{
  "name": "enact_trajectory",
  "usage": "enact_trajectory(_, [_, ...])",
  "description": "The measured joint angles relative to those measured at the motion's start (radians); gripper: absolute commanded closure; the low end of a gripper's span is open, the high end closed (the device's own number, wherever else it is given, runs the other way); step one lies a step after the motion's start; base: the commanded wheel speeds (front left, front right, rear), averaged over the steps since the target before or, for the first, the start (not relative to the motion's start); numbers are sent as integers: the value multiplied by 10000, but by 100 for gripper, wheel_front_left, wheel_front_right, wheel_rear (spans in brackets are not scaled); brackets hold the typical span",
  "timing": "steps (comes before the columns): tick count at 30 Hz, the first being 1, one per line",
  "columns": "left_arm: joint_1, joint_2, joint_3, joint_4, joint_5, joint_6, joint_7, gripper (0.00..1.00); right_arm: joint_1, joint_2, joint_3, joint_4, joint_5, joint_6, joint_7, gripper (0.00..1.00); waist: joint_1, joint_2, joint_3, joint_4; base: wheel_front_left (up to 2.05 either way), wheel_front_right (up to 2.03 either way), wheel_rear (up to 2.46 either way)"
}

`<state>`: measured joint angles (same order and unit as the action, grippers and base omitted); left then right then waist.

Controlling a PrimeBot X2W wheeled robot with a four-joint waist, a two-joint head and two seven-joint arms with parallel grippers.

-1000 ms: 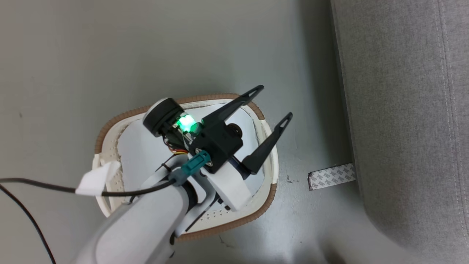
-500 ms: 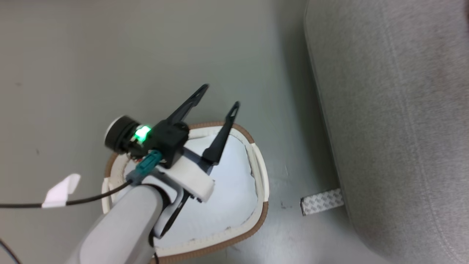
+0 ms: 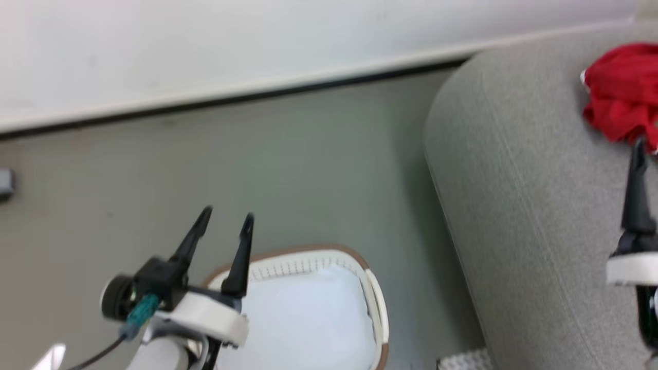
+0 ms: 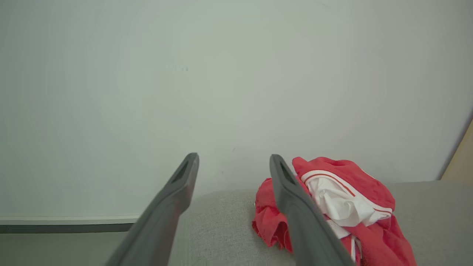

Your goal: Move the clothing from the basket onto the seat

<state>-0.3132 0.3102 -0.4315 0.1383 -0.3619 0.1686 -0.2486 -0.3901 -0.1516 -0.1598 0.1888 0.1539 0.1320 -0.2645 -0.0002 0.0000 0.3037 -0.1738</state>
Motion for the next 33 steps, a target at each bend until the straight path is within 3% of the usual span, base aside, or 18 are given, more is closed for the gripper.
enact_trajectory(6, [1099,-71,591,198,-79,167,-140,0,1414,48,639,-307,-12,0,0,0,-1,0,-1189,380,0,0,0])
enact_trajectory(16, [3042,-474,2013,21,466,77,-153,0,3477,627,1532,-19,-336,0,0,0,-3,1,-2829,806,0,0,0])
enact_trajectory(33, [4149,-1546,3668,-117,1455,-732,-155,0,4148,974,1532,163,-556,0,0,0,1,1,-3448,862,0,0,0])
